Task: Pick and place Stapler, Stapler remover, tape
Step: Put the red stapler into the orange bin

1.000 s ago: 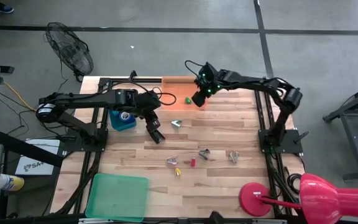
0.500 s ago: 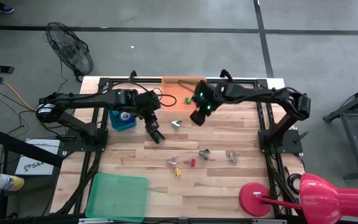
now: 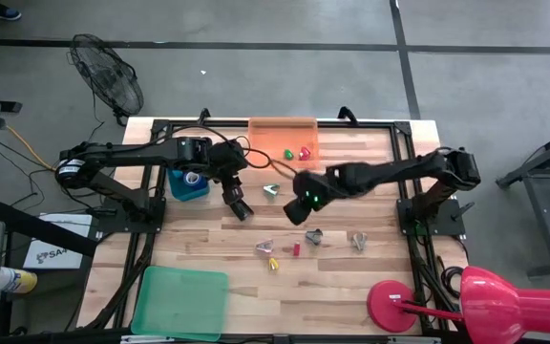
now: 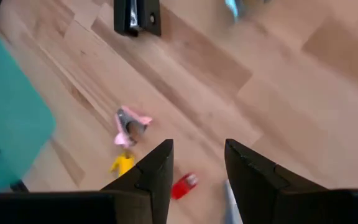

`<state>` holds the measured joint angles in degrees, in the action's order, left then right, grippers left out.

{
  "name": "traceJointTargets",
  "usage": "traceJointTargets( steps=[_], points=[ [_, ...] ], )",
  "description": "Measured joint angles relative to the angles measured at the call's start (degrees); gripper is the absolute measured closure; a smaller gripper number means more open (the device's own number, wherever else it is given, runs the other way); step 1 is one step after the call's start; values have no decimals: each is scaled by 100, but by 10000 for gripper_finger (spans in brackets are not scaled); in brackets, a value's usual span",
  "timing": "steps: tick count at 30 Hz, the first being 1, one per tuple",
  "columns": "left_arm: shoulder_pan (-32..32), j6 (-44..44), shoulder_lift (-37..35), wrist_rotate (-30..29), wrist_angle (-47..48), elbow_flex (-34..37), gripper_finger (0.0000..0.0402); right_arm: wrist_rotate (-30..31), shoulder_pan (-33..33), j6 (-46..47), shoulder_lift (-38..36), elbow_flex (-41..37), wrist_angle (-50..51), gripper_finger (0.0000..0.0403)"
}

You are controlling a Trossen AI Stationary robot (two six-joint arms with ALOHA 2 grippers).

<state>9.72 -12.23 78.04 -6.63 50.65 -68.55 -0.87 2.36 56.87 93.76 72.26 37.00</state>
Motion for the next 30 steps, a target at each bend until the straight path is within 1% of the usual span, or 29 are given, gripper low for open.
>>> traceJointTargets(
  steps=[7,10,12,19,22,25,28,30],
  points=[
    [0,0,0,-2,-2,0,238,1338,1023,2051,38,1,521,268],
    [0,0,0,-2,0,0,238,1637,1393,2657,175,-1,566,268],
    [0,0,0,-2,7,0,238,1687,1592,2940,318,-1,539,268],
    [0,27,0,39,53,0,238,1860,2066,3679,888,-1,407,268],
    [0,52,0,94,53,0,238,1873,2138,3741,1007,-1,325,264],
    [0,59,0,96,52,0,238,1976,2145,3715,1052,-1,166,247],
    [0,61,0,98,53,0,238,2093,2123,3671,1096,1,162,220],
    [0,61,1,103,55,0,238,2036,2091,3644,1136,-1,196,201]
  ],
)
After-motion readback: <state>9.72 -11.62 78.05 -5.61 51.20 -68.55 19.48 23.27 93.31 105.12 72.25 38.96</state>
